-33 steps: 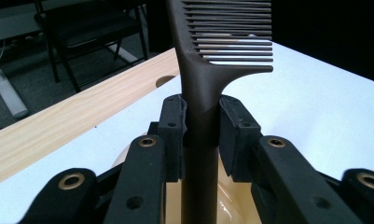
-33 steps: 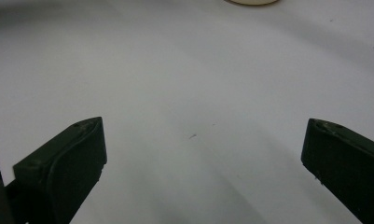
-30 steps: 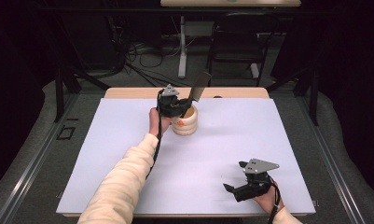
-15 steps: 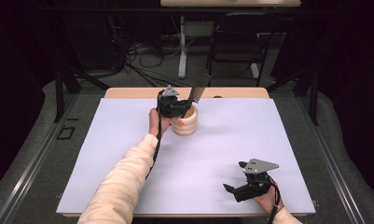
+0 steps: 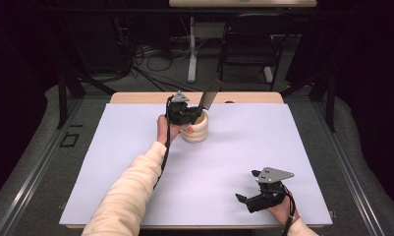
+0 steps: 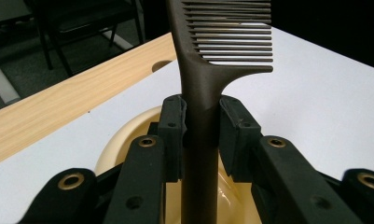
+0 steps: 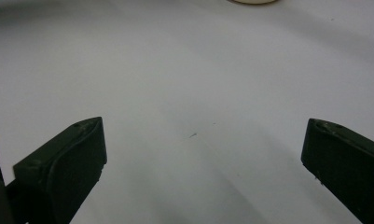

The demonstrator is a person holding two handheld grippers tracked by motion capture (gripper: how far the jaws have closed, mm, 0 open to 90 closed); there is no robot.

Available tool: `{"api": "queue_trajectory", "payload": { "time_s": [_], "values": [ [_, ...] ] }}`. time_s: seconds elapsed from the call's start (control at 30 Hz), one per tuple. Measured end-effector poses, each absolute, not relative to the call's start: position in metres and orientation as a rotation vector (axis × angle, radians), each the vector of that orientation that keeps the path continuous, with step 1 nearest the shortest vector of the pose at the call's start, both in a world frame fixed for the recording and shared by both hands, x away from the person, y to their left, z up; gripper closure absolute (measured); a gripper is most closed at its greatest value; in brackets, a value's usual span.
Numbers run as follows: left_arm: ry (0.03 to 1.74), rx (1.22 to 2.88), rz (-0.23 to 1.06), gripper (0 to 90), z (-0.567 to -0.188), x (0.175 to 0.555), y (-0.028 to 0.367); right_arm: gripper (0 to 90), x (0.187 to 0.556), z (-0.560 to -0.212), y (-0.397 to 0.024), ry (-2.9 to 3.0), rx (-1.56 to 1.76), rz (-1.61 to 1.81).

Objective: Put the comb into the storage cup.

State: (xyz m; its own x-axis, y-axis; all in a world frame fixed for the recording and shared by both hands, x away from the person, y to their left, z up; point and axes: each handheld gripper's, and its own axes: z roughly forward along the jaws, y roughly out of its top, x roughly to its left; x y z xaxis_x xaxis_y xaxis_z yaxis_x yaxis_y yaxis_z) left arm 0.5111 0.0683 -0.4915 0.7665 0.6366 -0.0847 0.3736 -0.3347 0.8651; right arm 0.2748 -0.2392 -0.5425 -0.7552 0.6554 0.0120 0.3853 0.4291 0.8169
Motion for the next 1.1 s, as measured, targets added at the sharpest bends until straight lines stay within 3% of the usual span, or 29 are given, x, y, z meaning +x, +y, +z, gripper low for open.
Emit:
{"api": "queue_trajectory", "payload": {
  "time_s": [0.83, 1.1],
  "values": [
    [0.765, 2.029, 0.316, 70.9, -0.4941, 0.5123, 0.0655, 0.0, 0.2748, -0.5425, -0.2393, 2.375, 0.896, 1.241],
    [0.749, 2.007, 0.292, 52.7, -0.4863, 0.5101, 0.0714, 0.0, 0.2747, -0.5424, -0.2392, 2.376, 0.897, 1.241]
  ]
}}
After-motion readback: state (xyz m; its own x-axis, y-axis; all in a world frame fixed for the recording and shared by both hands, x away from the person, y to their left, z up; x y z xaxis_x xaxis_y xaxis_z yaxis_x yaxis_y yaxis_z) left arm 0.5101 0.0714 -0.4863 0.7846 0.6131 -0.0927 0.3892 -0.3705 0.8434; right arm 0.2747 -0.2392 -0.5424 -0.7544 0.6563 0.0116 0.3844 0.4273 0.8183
